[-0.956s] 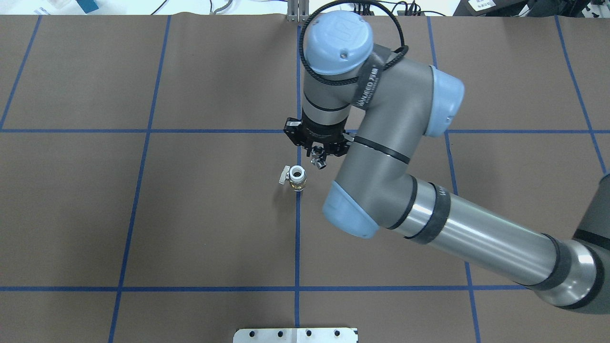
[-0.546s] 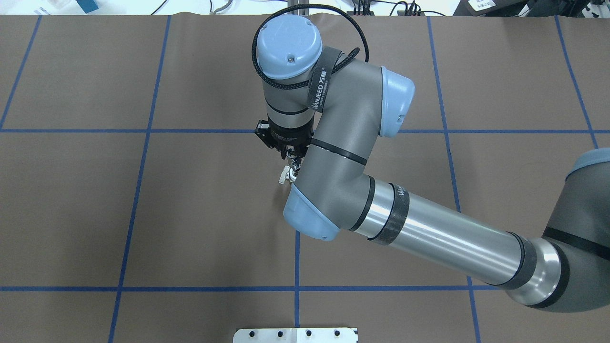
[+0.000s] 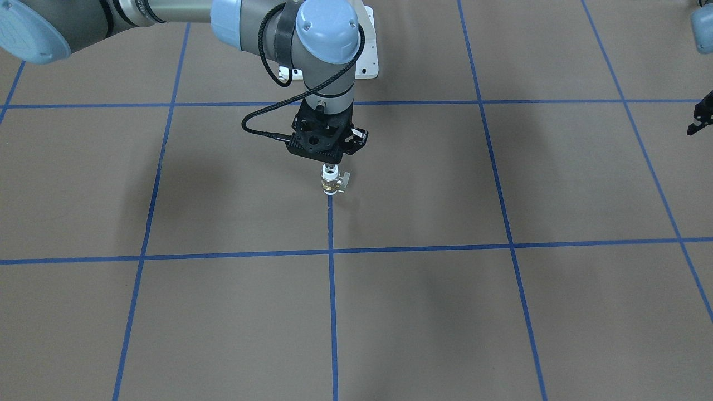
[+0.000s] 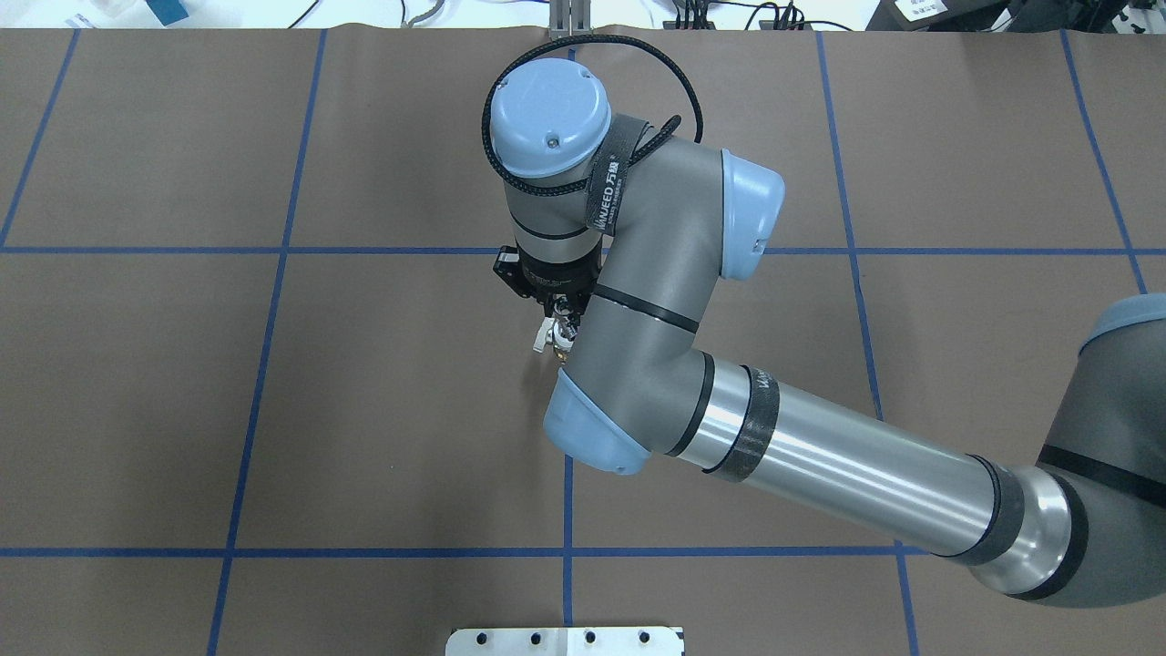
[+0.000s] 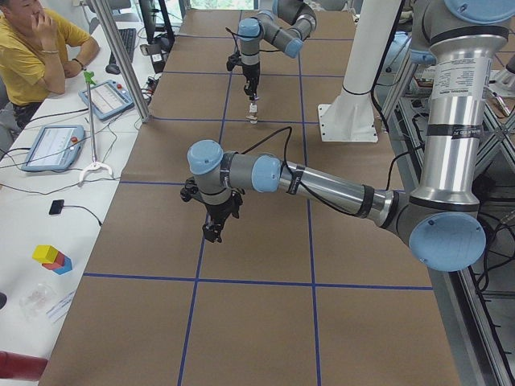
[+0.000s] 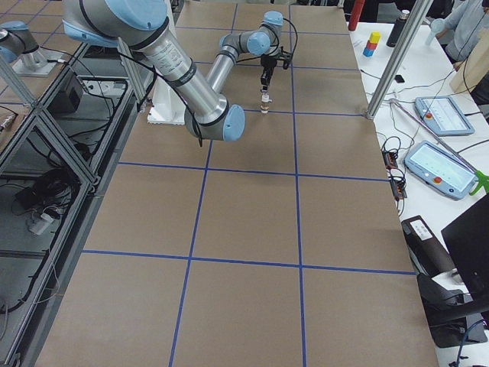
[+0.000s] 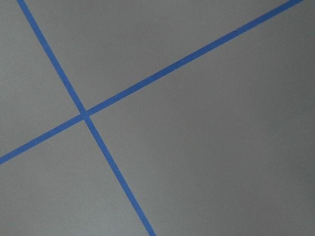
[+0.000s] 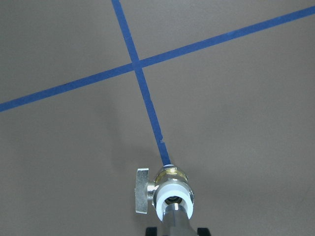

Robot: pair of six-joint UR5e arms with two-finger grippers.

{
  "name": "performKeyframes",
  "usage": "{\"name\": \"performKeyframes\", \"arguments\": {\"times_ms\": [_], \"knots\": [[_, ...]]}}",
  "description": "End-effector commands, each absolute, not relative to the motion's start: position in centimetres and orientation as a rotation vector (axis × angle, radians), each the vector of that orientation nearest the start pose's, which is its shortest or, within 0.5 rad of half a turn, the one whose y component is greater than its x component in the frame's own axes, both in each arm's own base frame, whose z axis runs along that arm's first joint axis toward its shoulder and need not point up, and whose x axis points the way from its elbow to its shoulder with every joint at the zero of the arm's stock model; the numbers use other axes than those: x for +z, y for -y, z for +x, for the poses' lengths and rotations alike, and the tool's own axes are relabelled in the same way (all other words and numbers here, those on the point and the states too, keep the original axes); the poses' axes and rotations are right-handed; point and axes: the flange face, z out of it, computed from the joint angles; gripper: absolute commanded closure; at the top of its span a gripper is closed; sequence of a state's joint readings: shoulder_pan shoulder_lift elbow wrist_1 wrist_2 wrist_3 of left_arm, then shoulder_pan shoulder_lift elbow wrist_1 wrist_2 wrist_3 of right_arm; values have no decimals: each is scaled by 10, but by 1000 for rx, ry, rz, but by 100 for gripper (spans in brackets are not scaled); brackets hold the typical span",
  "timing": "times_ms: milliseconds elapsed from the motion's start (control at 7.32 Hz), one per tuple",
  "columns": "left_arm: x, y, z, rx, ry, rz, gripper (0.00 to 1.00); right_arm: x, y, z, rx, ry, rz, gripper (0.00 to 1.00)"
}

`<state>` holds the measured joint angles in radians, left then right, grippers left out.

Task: Assemble PPR valve and pipe with both arms
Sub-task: 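Press the silver part down onto the valve top with the right gripper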

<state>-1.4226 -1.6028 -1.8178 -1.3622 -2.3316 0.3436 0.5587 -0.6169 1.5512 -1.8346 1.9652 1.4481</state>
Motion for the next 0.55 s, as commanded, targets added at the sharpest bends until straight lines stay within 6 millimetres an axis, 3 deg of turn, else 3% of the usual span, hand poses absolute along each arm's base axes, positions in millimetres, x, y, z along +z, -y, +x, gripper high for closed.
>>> {"name": "performKeyframes", "arguments": {"times_ms": [0,410], "knots": [[544,499,10,495,-759,142,0,107,458,-560,280,745,-140,100],[543,499,10,495,-758,144,0,110,460,-563,282,736,-143,100]]}}
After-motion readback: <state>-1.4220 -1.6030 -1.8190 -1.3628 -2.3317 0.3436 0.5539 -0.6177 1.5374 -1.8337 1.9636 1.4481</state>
